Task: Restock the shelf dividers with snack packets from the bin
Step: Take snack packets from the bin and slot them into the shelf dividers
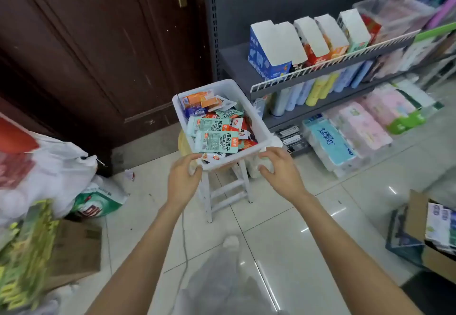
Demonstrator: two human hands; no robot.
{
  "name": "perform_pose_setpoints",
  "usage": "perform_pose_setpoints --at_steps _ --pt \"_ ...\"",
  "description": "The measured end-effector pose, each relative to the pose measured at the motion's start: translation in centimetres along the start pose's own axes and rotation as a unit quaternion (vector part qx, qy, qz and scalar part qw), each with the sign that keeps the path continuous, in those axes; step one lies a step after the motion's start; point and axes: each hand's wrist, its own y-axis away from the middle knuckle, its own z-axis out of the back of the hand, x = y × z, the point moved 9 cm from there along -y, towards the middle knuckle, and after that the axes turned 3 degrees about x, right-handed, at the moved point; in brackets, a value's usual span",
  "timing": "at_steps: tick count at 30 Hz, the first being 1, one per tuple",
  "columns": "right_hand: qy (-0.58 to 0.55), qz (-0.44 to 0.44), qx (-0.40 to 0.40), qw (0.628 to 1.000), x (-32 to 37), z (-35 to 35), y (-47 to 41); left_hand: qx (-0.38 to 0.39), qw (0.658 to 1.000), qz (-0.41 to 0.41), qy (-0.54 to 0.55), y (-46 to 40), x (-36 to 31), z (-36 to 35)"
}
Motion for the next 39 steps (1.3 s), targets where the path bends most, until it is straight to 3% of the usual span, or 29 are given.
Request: perform_pose_setpoints --at_steps 3,7,11,16,22,25,30,35,39 --pt "0.032 0.014 0.062 0.997 0.0 -1.8 -5.5 0.016 0.999 0.023 -0.043 -5.4 1.4 -1.6" --pt "0.038 0.003 0.109 0.993 -0.6 -4.1 -12.9 0.11 0.989 0.033 -0.097 -13.6 3.1 -4.7" --pt "0.061 -0.013 0.157 0.986 -1.6 -6.6 -18.2 0.255 0.931 -0.039 -0.259 -18.0 3.7 -8.8" --pt "0.053 -0.017 0.169 0.984 -2.3 -8.1 -23.4 0.315 0.895 -0.032 -0.313 -20.1 6.0 -10.5" --pt "0.021 -0.096 0.251 0.963 -4.1 -9.7 -24.9 0.256 0.914 -0.05 -0.31 -20.8 5.8 -10.3" --pt "-0.015 -0.1 0.209 0.973 -3.9 -9.3 -25.3 0.205 0.936 -0.05 -0.282 -21.5 5.2 -10.0" --pt "-0.026 -0.107 0.186 0.976 -4.1 -9.3 -25.3 0.19 0.944 -0.024 -0.268 -21.7 4.5 -10.2" --pt "-0.06 -0.122 0.155 0.979 -5.2 -8.3 -26.2 0.171 0.957 0.06 -0.229 -21.4 5.1 -8.5" --pt "-0.037 -0.156 0.131 0.978 -6.5 -6.9 -25.8 0.095 0.971 0.185 -0.121 -20.9 6.8 -5.7"
